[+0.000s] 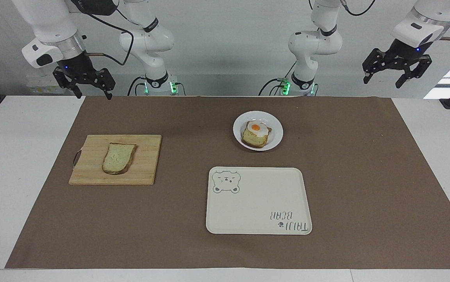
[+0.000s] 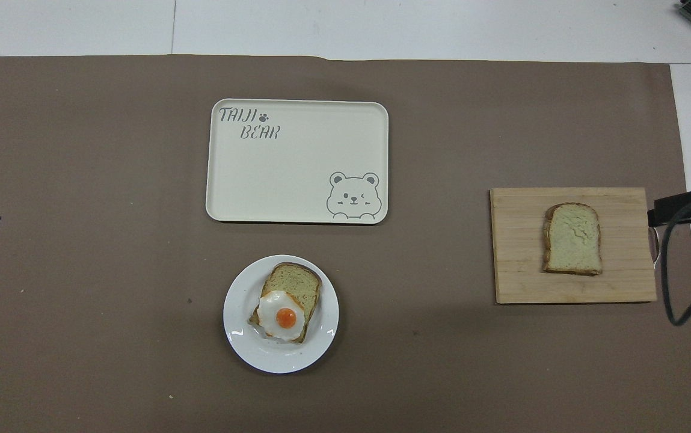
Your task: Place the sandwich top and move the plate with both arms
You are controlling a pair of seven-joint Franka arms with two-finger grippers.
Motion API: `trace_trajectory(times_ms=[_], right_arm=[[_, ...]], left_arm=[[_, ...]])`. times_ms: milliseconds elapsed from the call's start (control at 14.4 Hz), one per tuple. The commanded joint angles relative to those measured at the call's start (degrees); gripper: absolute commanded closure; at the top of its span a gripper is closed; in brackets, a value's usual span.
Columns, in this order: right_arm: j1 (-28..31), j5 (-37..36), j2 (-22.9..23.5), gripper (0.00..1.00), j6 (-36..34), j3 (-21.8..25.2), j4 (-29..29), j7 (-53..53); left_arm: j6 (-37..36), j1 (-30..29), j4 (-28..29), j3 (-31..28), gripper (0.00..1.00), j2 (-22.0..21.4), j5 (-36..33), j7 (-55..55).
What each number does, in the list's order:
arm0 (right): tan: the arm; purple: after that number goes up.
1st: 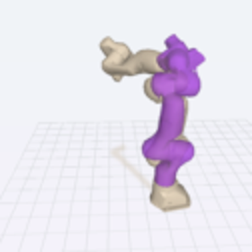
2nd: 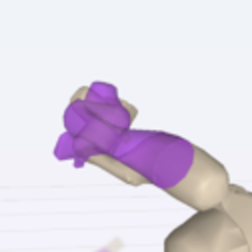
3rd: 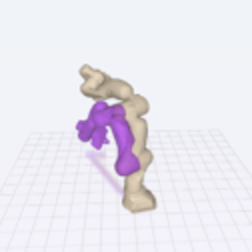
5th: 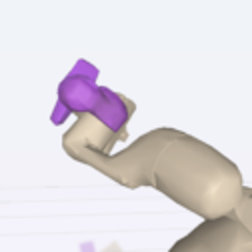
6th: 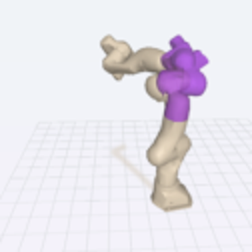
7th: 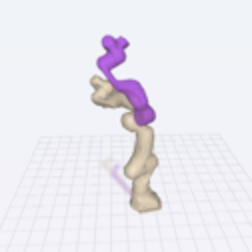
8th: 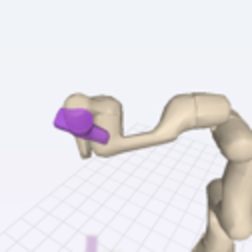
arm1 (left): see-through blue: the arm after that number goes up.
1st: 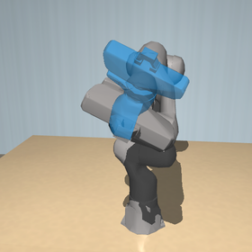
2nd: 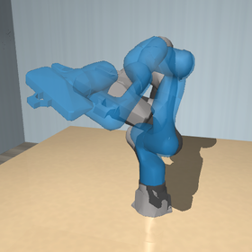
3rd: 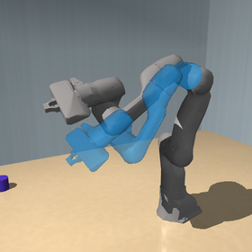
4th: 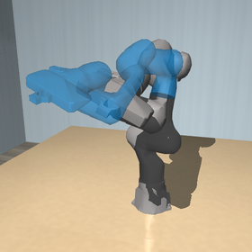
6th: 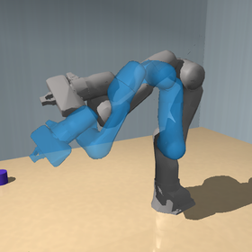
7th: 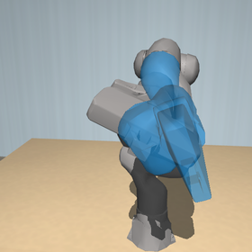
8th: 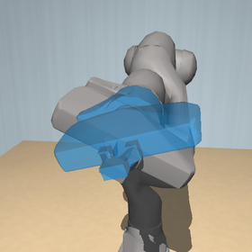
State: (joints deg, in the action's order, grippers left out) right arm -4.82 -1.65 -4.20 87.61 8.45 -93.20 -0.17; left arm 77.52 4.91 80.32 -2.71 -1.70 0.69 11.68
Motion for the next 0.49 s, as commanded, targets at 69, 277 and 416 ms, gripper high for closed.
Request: trace_trajectory(times_ms=[69,277,416], right_arm=[[3.1,0.8,-1.8,0.0,3.5,0.1,-5.5,5.9],[4.5,0.9,-2.0,0.0,6.8,0.1,-9.1,7.6],[5.4,0.9,-1.6,0.0,10.7,0.1,-12.3,8.4]], left_arm=[[-0.4,-0.2,1.7,0.2,0.0,-1.6,-0.6,-0.4],[-0.4,-0.2,1.7,0.2,0.0,-1.6,-0.6,-0.4],[-0.4,-0.2,1.7,0.2,0.0,-1.6,-0.6,-0.4]])
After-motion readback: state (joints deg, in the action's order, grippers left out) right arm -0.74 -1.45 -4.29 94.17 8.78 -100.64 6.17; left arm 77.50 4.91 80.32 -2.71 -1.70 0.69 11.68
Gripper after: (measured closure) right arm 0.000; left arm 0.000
